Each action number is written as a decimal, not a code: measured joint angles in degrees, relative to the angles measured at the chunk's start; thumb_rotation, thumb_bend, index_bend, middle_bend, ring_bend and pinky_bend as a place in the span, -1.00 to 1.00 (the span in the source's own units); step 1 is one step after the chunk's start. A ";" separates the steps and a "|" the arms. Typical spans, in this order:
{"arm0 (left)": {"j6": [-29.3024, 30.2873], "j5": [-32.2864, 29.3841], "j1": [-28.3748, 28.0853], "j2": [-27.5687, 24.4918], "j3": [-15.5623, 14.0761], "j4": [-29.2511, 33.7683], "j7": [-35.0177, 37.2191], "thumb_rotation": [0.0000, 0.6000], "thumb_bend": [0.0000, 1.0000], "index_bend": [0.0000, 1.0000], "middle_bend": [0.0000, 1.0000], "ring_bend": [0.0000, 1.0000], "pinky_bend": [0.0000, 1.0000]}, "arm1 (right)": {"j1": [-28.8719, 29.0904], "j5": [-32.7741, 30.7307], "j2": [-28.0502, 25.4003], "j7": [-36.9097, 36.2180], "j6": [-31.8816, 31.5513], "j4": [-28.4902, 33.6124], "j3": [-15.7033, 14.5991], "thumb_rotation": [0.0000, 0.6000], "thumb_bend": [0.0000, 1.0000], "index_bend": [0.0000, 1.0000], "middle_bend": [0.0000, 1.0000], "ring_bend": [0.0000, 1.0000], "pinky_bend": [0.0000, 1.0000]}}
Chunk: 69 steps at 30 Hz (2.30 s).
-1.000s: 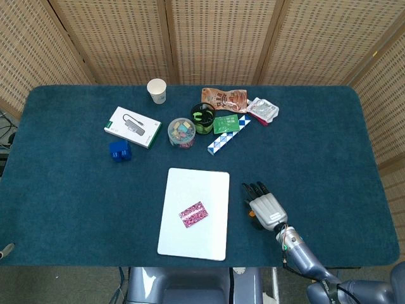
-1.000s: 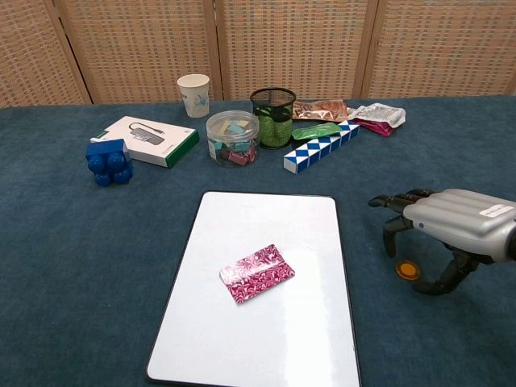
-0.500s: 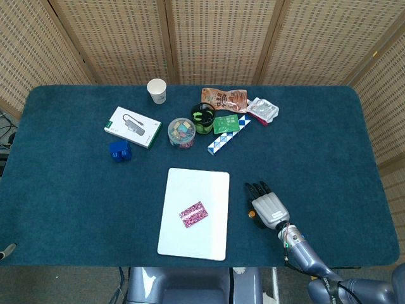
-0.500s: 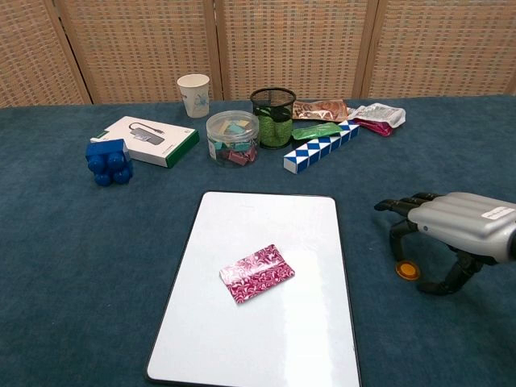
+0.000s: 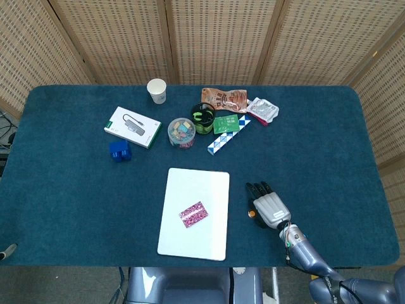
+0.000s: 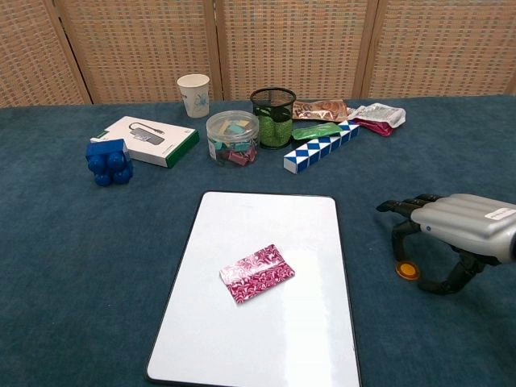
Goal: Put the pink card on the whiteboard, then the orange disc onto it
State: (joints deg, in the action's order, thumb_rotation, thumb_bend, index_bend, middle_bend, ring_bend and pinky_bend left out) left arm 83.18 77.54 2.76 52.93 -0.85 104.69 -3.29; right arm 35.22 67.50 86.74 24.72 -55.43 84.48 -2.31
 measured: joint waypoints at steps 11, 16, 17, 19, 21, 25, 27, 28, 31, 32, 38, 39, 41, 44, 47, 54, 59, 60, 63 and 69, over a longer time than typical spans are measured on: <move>0.18 0.03 0.07 -0.03 0.01 0.00 0.22 1.00 -1.00 -1.00 -1.00 -1.00 -1.00 | -0.19 0.07 -0.13 -2.65 1.00 1.71 2.01 1.00 -0.26 0.25 -1.00 -1.00 -1.00; 0.08 0.02 0.03 -0.02 -0.02 -0.05 0.19 1.00 -1.00 -1.00 -1.00 -1.00 -1.00 | -0.23 0.09 -0.35 -2.87 1.06 2.30 2.47 1.00 -0.23 0.25 -1.00 -1.00 -1.00; 0.09 0.02 0.04 -0.03 -0.03 -0.05 0.17 1.00 -1.00 -1.00 -1.00 -1.00 -1.00 | -0.23 0.03 -0.46 -2.94 1.10 2.59 2.61 1.00 -0.23 0.25 -1.00 -1.00 -1.00; 0.08 -0.05 0.04 -0.02 -0.02 -0.04 0.16 1.00 -1.00 -1.00 -1.00 -1.00 -1.00 | -0.17 -0.07 -0.75 -3.12 1.15 3.30 2.93 1.00 -0.23 0.25 -1.00 -1.00 -1.00; 0.01 -0.09 0.01 0.00 -0.03 -0.01 0.07 1.00 -1.00 -1.00 -1.00 -1.00 -1.00 | -0.01 -0.15 -1.28 -3.21 1.17 4.60 3.42 1.00 -0.22 0.25 -1.00 -1.00 -1.00; -0.02 0.09 -0.05 0.10 -0.09 0.12 -0.26 1.00 -1.00 -1.00 -1.00 -1.00 -1.00 | 0.79 -0.35 -2.48 -2.13 1.00 8.51 4.75 1.00 -0.22 0.25 -1.00 -1.00 -1.00; 0.01 0.16 -0.06 0.14 -0.13 0.26 -0.41 1.00 -1.00 -1.00 -1.00 -1.00 -1.00 | 1.64 -0.94 -2.90 -0.35 0.95 11.08 5.77 1.00 -0.23 0.25 -1.00 -1.00 -1.00; 0.05 0.18 -0.05 0.13 -0.14 0.28 -0.42 1.00 -1.00 -1.00 -1.00 -1.00 -1.00 | 2.13 -1.46 -2.96 0.69 0.99 12.02 6.28 1.00 -0.23 0.25 -1.00 -1.00 -1.00; 0.12 0.18 0.00 0.09 -0.15 0.27 -0.29 1.00 -1.00 -1.00 -1.00 -1.00 -1.00 | 4.06 -5.03 -2.68 4.30 1.36 14.67 8.05 1.00 -0.22 0.25 -1.00 -1.00 -1.00; 0.04 0.10 -0.01 0.08 -0.14 0.22 -0.15 1.00 -1.00 -1.00 -1.00 -1.00 -1.00 | 5.04 -7.07 -2.37 5.92 1.51 15.62 8.80 1.00 -0.22 0.25 -1.00 -1.00 -1.00; -0.91 -0.06 -0.37 0.04 -0.15 -0.20 0.55 1.00 -1.00 -1.00 -1.00 -1.00 -1.00 | 11.83 -19.59 1.81 17.09 0.54 17.77 12.27 1.00 -0.22 0.25 -1.00 -1.00 -1.00; -1.08 -0.07 -0.42 0.04 -0.18 -0.28 0.66 1.00 -1.00 -1.00 -1.00 -1.00 -1.00 | 12.92 -21.54 2.71 18.64 0.16 17.73 12.70 1.00 -0.22 0.25 -1.00 -1.00 -1.00; -1.56 -0.10 -0.58 0.07 -0.26 -0.46 0.87 1.00 -1.00 -1.00 -1.00 -1.00 -1.00 | 15.26 -26.01 4.84 21.63 -0.84 17.37 13.62 1.00 -0.22 0.25 -1.00 -1.00 -1.00; -2.27 -0.11 -0.89 0.14 -0.34 -0.70 1.11 1.00 -1.00 -1.00 -1.00 -1.00 -1.00 | 18.16 -32.01 7.89 24.43 -2.22 16.53 14.79 1.00 -0.22 0.25 -1.00 -1.00 -1.00; -2.80 -0.18 -1.16 0.20 -0.38 -1.02 1.39 1.00 -1.00 -1.00 -1.00 -1.00 -1.00 | 20.93 -35.74 11.31 26.61 -3.78 15.23 15.53 1.00 -0.22 0.25 -1.00 -1.00 -1.00; -3.16 -0.76 -1.29 0.07 -0.24 -1.22 2.07 1.00 -1.00 -1.00 -1.00 -1.00 -1.00 | 23.83 -38.54 16.16 28.28 -6.09 11.73 15.67 1.00 -0.22 0.25 -1.00 -1.00 -1.00; -3.30 -0.90 -1.35 -0.02 -0.22 -1.31 2.39 1.00 -1.00 -1.00 -1.00 -1.00 -1.00 | 24.49 -39.09 17.41 28.46 -7.55 10.41 15.43 1.00 -0.27 0.21 -1.00 -1.00 -1.00; -3.31 -0.92 -1.35 -0.02 -0.22 -1.34 2.43 1.00 -1.00 -1.00 -1.00 -1.00 -1.00 | 24.55 -39.30 17.49 28.45 -7.61 10.36 15.38 1.00 -0.38 0.10 -1.00 -1.00 -1.00; -3.37 -0.96 -1.36 0.03 -0.27 -1.38 2.40 1.00 -1.00 -1.00 -1.00 -1.00 -1.00 | 24.79 -39.97 17.57 28.64 -7.71 10.37 15.09 1.00 -0.80 -0.27 -1.00 -1.00 -1.00; -3.34 -1.11 -1.38 0.10 -0.23 -1.39 2.24 1.00 -1.00 -1.00 -1.00 -1.00 -1.00 | 25.23 -41.53 17.03 28.67 -7.80 11.54 15.15 1.00 -0.92 -0.43 -1.00 -1.00 -1.00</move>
State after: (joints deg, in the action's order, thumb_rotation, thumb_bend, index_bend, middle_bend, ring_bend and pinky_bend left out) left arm 79.84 76.43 1.38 53.03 -1.09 103.31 -1.05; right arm 60.45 25.97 103.77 53.38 -63.23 96.03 12.84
